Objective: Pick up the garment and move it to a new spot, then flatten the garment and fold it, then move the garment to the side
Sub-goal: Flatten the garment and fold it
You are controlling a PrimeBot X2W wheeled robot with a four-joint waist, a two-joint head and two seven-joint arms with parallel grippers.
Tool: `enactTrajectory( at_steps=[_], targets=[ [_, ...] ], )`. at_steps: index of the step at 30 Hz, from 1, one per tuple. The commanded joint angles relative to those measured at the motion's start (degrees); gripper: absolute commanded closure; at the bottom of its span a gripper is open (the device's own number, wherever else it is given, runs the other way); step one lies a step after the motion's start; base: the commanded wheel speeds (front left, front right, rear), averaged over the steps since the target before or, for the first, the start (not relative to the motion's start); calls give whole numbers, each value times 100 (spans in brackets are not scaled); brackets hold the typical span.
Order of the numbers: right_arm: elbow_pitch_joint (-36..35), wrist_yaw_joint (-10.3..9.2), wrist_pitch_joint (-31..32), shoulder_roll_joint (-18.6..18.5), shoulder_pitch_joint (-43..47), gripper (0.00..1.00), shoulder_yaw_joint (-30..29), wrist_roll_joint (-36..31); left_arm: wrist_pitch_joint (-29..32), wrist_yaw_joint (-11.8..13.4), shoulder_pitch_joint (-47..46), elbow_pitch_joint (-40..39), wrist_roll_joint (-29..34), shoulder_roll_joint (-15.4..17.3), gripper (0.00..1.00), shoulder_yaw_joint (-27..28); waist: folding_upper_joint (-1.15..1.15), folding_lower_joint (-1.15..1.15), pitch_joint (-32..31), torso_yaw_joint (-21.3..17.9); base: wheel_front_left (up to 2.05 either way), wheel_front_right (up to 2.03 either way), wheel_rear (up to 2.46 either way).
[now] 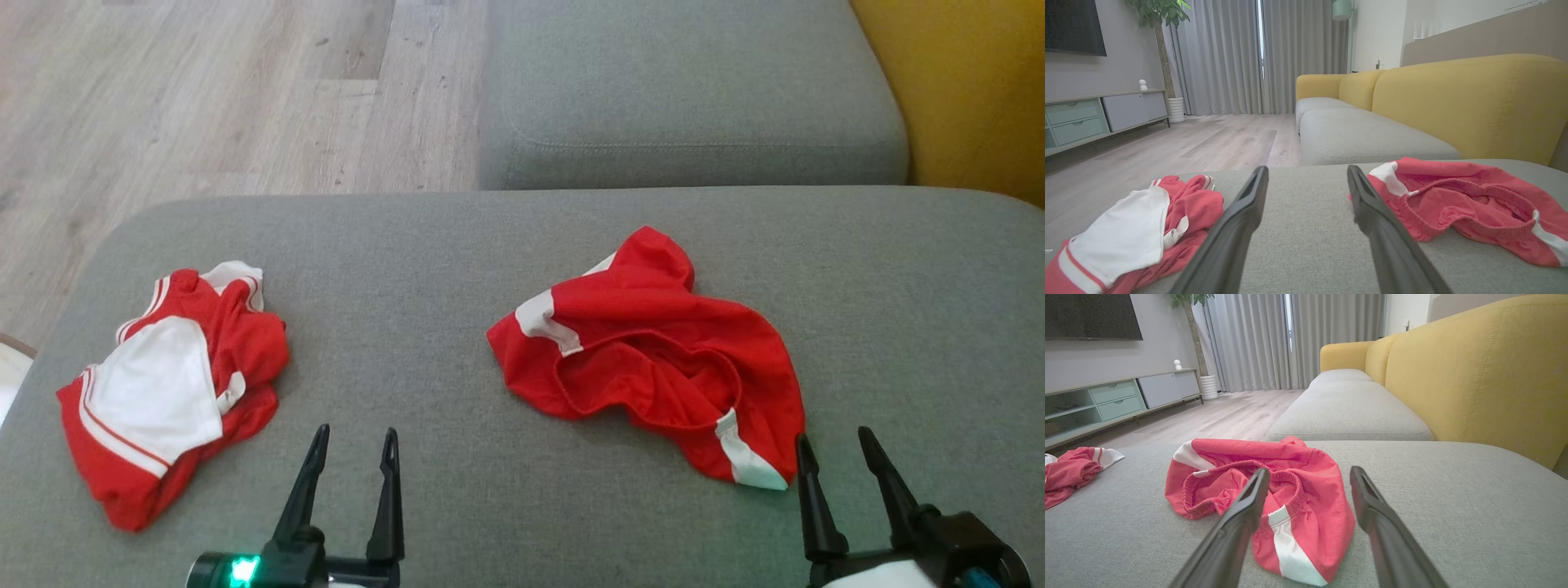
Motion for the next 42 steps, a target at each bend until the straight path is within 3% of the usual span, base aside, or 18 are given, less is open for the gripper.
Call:
enactTrajectory(
  at_steps=[1, 13, 23, 32, 42],
  targets=[
    [-162, 37, -22, -38, -83, 0, 137, -18, -54, 23, -186, -163, 0, -11, 0, 148, 0, 0, -15, -10, 0, 0, 0],
    [-148, 37, -22, -38, -36, 0, 232, -90, -54, 4, -182, -19, -24, -11, 0, -48, 0, 0, -82, -291, 0, 0, 0],
    [-150, 37, -22, -38, -142, 0, 275, -207, -50, -175, -1007, 843, -519, -11, 0, -978, 0, 0, 125, -1216, 0, 0, 0],
    [-139, 37, -22, -38, -184, 0, 283, -180, 1276, -428, -2385, 1690, -1142, -11, 0, -2403, 0, 0, 349, -1848, 0, 0, 0],
    [-168, 37, -22, -38, -460, 0, 435, -186, 2200, -157, -3668, 2257, -1644, -12, 0, -3228, 0, 0, 833, -2275, 0, 0, 0]
  ],
)
